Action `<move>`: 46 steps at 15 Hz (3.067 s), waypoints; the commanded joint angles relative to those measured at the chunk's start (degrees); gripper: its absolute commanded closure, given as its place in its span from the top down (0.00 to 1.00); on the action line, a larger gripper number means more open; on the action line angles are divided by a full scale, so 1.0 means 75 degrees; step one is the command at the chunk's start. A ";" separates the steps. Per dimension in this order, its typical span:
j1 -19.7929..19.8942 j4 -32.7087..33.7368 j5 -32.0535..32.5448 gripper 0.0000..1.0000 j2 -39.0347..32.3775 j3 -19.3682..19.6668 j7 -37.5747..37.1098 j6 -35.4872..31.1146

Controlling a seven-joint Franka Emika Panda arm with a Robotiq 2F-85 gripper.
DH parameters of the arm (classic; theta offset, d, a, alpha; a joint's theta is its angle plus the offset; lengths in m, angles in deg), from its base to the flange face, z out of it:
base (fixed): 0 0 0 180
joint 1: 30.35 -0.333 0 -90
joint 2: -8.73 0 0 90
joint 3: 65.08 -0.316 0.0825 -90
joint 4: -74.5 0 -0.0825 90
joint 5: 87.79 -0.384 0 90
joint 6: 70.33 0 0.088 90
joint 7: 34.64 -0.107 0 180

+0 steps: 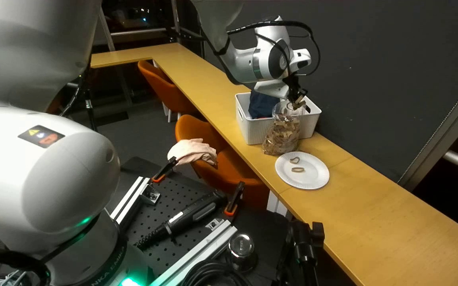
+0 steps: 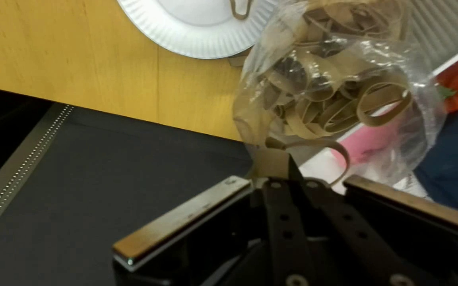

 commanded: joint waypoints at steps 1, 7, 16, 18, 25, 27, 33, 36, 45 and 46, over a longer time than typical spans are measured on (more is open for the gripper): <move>0.0205 0.0241 0.0166 0.01 -0.0165 -0.0379 0.0385 -0.0245; 0.0381 0.0420 0.0058 0.49 -0.0370 -0.0528 0.0612 -0.0419; -0.0283 -0.0319 0.0078 1.00 0.0154 0.0357 -0.0133 -0.0032; -0.0466 -0.0738 0.0148 1.00 0.0368 0.0621 -0.0322 -0.0052; 0.0169 -0.1418 -0.0092 1.00 0.0434 0.0129 -0.0023 -0.0257; 0.0566 -0.1250 -0.0203 1.00 0.0178 -0.0265 0.0134 -0.0412; 0.1602 -0.0303 -0.0470 1.00 -0.0828 -0.1054 0.0445 -0.0095; 0.1847 0.0232 -0.0675 1.00 -0.1379 -0.1077 0.0383 0.0074; 0.2676 0.2617 -0.1479 1.00 -0.3159 -0.1702 0.0362 0.1099; 0.2790 0.2855 -0.1554 1.00 -0.3283 -0.1867 0.0392 0.1371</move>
